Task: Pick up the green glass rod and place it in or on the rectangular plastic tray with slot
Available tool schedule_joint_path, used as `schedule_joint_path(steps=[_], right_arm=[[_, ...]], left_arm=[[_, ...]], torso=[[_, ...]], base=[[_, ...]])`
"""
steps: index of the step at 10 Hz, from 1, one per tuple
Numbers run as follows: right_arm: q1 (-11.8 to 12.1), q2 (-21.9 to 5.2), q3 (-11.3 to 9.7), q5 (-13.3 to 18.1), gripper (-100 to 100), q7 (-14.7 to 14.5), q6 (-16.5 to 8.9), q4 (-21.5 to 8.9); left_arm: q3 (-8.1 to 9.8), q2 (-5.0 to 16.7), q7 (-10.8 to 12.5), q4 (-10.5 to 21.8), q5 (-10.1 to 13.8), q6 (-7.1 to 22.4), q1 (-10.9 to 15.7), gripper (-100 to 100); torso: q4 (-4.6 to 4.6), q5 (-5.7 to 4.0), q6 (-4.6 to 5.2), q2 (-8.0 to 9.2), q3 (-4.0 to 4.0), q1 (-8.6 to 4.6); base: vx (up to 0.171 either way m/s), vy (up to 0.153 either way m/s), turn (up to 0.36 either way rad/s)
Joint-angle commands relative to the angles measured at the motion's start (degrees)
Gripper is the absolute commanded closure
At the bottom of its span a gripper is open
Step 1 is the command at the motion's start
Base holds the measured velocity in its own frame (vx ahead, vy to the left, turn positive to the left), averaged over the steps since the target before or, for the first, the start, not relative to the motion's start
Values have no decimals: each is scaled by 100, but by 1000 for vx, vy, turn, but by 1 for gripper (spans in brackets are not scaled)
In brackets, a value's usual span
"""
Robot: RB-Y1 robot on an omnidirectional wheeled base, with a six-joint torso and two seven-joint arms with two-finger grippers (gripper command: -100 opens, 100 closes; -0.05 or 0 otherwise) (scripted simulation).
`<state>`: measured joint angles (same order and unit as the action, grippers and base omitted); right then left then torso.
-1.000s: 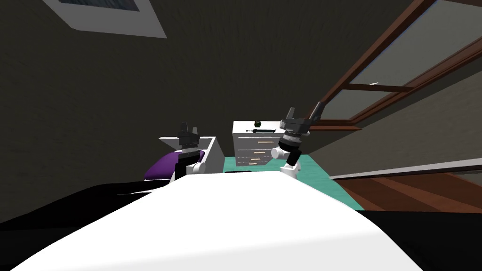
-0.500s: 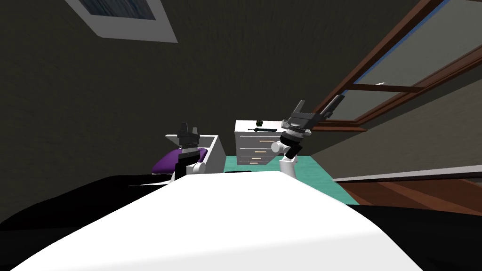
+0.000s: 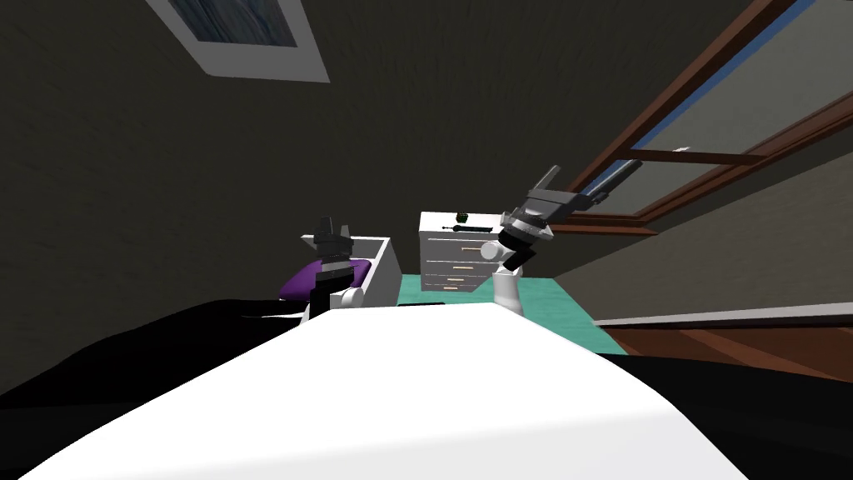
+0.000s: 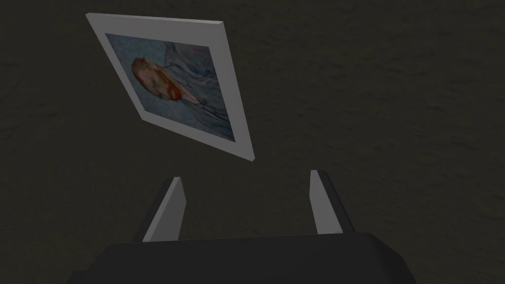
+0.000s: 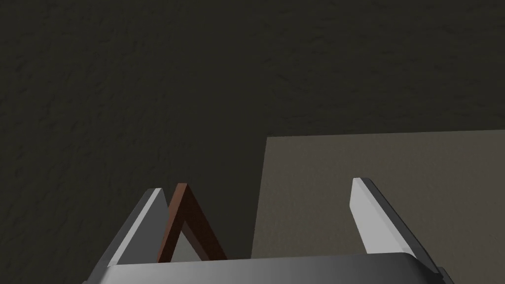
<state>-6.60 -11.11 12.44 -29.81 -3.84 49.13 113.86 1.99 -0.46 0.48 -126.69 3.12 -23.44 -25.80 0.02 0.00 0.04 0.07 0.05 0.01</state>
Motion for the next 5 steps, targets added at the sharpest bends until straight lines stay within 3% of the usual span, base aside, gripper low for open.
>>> schedule_joint_path(steps=[1, 2, 3, 5], right_arm=[[-286, -54, 142, -286, -100, -129, 241, -246], [-369, -54, 142, -449, -100, -129, 241, -246], [-565, -104, 282, -624, -100, -260, 480, -503], [-729, -104, 282, -865, -100, -260, 480, -513]], left_arm=[[0, 0, 0, 0, 0, 0, 0, 0], [0, 0, 0, 0, 0, 0, 1, 0], [0, 0, 0, 0, 0, 0, 0, 0], [0, 0, 0, 0, 0, 0, 0, 0]], torso=[[0, 0, 0, 0, 0, 0], [0, 1, -3, 2, 1, 3], [1, 1, -1, 3, 2, 4], [1, 2, -1, 3, 2, 8]], base=[[-32, 20, 100], [-37, 21, 52], [-39, 38, 92], [-24, 22, 18]])
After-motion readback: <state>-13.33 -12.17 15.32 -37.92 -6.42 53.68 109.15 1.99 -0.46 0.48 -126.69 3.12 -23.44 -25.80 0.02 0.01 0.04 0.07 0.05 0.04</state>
